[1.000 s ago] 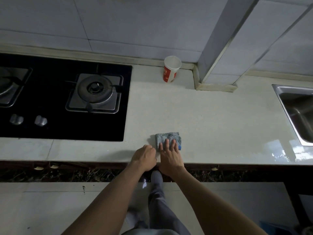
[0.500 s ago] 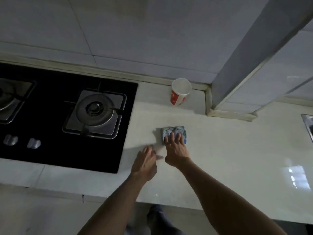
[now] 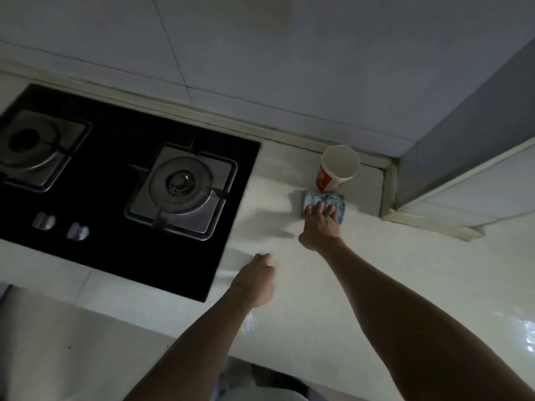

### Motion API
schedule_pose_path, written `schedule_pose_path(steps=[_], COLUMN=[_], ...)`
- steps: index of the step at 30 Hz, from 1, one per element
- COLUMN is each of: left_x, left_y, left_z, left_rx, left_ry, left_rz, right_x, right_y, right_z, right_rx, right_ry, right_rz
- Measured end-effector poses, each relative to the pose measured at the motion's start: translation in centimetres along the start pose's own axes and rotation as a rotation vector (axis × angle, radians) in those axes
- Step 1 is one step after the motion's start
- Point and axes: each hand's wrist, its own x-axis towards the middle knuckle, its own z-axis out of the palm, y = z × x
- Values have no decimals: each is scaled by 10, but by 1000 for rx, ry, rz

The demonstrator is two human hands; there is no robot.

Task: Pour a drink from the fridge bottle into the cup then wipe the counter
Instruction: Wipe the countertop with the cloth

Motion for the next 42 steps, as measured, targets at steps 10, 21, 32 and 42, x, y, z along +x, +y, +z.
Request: schedule_pose_path(steps=[10, 21, 32, 42], left_x=[-4, -1, -6, -5], left_y=[-1, -3, -10, -13], left_z=[-5, -11, -10, -5], left_rx=[-25, -1, -83, -77], left_ry=[-51, -131, -123, -37], left_rz=[20, 17, 23, 42], right_x=[-4, 53, 139, 135], right_y=[-53, -59, -63, -100], right_z=[8, -32, -53, -59], right_rx=[-22, 5, 215, 98], right_ry=[9, 63, 58, 111], right_rz=[-101, -166, 4, -150])
